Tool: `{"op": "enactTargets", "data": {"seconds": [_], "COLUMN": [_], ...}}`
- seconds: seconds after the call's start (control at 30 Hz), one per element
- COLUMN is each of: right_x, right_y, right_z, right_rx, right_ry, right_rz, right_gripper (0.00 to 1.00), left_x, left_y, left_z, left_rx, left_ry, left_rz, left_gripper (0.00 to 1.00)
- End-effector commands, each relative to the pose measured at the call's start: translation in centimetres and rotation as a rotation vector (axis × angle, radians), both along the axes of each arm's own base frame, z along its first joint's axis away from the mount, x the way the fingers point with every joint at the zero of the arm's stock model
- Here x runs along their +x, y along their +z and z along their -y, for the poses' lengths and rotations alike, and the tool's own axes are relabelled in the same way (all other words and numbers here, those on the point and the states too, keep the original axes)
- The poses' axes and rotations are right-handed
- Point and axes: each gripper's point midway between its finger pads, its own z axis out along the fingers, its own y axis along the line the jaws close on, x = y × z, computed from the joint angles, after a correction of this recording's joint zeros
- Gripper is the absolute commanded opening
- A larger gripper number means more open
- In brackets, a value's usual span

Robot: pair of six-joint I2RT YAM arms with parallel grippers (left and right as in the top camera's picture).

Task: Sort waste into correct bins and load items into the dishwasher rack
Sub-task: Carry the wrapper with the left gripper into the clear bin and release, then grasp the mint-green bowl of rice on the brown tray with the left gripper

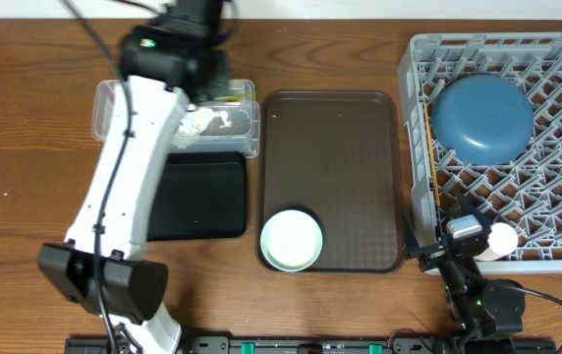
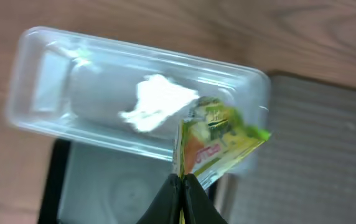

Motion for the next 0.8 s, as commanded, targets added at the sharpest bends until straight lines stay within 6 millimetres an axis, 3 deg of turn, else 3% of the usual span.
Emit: {"op": "enactTargets", "data": {"seconds": [0.0,0.1,0.2,0.23,0.27,0.37,0.57,0.67,0.77], "right_x": [0.0,0.0,0.0,0.0,0.0,0.0,0.0,0.0,0.0], "right_y": [-0.1,-0.1,-0.1,-0.1,-0.1,-0.1,-0.1,-0.1,-0.1], "right_z": [0.3,0.3,0.3,0.3,0.3,0.3,0.3,0.3,0.3], "right_rx": [-0.01,-0.01,-0.01,-0.01,-0.01,-0.01,-0.01,-0.01,-0.01], "right_ry": [-0.011,-0.011,-0.011,-0.011,-0.011,-0.011,-0.011,-0.011,-0.011], "right_rz": [0.005,0.005,0.005,0.005,0.005,0.005,0.005,0.005,0.005], "right_gripper": [0.99,0.99,0.99,0.99,0.99,0.99,0.99,0.99,0.99], "left_x": [0.5,2.0,1.8,1.2,0.4,-2.1,-7.2,-10.4,-13.0], "left_y": [-3.6,-5.4,-6.2,-6.3,-6.4,-6.0,-3.1,-1.9,-2.7], "left_z": [-1.3,-1.1,-1.1,-1.1,-0.9,-0.2,0.9,3.4,6.2], "left_rx": [-0.006,0.009,0.018,0.006,-0.02,-0.088,-0.129,-0.12,-0.115], "left_ry": [0.038,-0.05,-0.07,-0.054,-0.029,-0.011,-0.046,-0.128,-0.188], "left_rz": [-0.064,-0.041,-0.059,-0.078,-0.103,-0.172,-0.229,-0.24,-0.261], "left_gripper": [0.06,0.08,0.22,0.31,0.4,0.45,0.43,0.43,0.43]}}
